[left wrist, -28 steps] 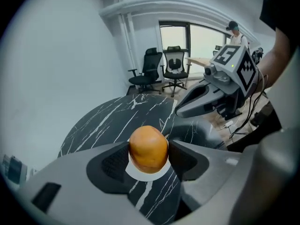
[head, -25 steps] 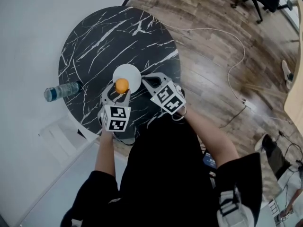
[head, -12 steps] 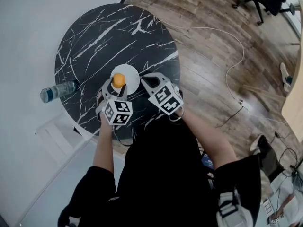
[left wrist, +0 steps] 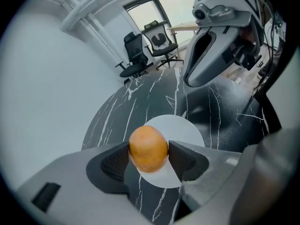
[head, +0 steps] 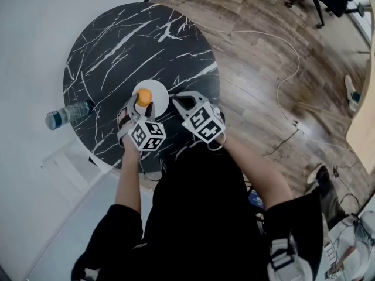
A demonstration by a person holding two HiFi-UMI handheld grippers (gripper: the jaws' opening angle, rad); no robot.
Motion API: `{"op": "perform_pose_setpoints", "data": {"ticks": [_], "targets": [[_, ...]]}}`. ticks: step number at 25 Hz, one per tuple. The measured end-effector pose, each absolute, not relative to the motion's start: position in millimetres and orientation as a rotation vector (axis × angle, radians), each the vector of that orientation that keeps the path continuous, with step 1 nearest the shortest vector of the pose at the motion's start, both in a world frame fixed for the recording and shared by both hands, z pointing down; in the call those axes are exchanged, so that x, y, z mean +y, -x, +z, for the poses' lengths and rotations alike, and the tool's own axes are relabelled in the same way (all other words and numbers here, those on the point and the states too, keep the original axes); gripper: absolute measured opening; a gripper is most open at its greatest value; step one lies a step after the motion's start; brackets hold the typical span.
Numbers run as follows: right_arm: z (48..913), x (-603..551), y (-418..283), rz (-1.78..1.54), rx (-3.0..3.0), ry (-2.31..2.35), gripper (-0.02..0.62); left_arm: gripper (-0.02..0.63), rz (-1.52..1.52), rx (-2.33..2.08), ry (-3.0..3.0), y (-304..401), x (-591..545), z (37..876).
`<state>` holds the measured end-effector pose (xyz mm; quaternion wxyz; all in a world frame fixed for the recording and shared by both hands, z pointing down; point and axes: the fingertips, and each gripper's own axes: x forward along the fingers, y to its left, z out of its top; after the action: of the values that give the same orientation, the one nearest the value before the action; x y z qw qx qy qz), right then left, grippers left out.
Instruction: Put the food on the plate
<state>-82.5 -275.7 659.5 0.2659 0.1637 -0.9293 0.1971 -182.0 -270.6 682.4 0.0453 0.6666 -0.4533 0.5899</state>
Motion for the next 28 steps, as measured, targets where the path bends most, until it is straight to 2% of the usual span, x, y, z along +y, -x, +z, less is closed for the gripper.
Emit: {"op": "perform_pose_setpoints", "data": {"ticks": [28], "targets": [[657.5, -248.2, 87.3, 0.506, -2.502, -0.411, -0.003, 0.261, 1.718, -1.36, -2.077, 170.9, -249.5, 680.9]]}}
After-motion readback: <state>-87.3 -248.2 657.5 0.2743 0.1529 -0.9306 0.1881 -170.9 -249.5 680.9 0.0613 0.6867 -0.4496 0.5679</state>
